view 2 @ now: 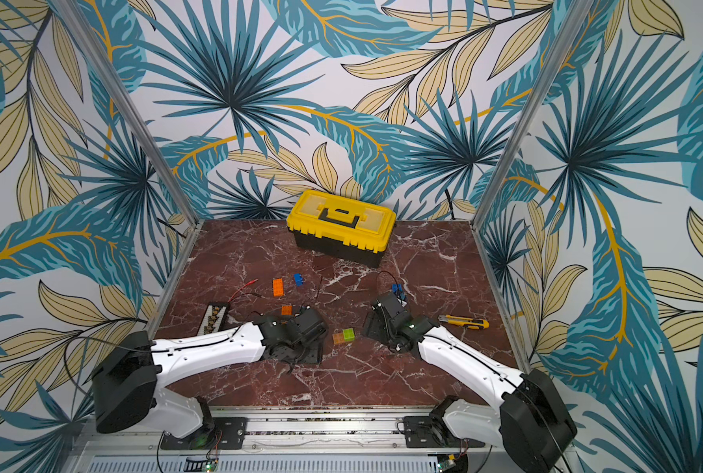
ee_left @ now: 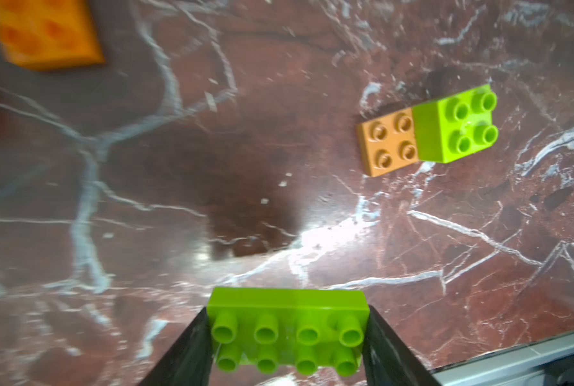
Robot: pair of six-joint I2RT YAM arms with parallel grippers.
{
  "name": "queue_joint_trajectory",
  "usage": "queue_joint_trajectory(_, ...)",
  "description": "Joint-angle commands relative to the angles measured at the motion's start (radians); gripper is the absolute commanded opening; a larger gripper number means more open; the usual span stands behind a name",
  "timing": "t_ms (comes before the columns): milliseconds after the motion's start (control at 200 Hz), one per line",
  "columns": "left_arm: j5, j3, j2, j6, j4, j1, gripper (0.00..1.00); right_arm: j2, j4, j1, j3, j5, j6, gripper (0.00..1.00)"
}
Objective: Assemble the number 5 with lego
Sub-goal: Pick up the lego brick from the center of the board, then place the lego brick at the center of the board.
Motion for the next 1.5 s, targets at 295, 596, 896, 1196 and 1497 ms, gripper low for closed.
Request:
queue_joint_trajectory(295, 0.017, 0.181, 0.220, -0.108, 0.039, -0.073, 0.59, -0.077, -0.073, -0.035, -0.082, -0.038, -0.031, 0.92)
queue_joint_trajectory(596, 0.017, 0.222, 0.292, -0.109, 0.025, -0.076, 0.61, -0.112, -0.073, -0.038, -0.111, -0.037, -0.026, 0.93)
queue_joint_trajectory(896, 0.017, 0.237, 0.304, -0.119, -0.008, -0.076, 0.73, -0.127, -0.098, -0.038, -0.096, -0.035, -0.056, 0.94)
queue_joint_trajectory(1196, 0.006, 0.193, 0.201, -0.107, 0.052, -0.078, 0.80, -0.140, -0.127, -0.038, -0.053, -0.047, -0.083, 0.96)
queue_joint_trajectory(1497, -0.219, -0.065, -0.167, -0.064, 0.179, -0.042, 0.80, -0.105, 0.164, -0.034, -0.063, -0.337, -0.081, 0.88)
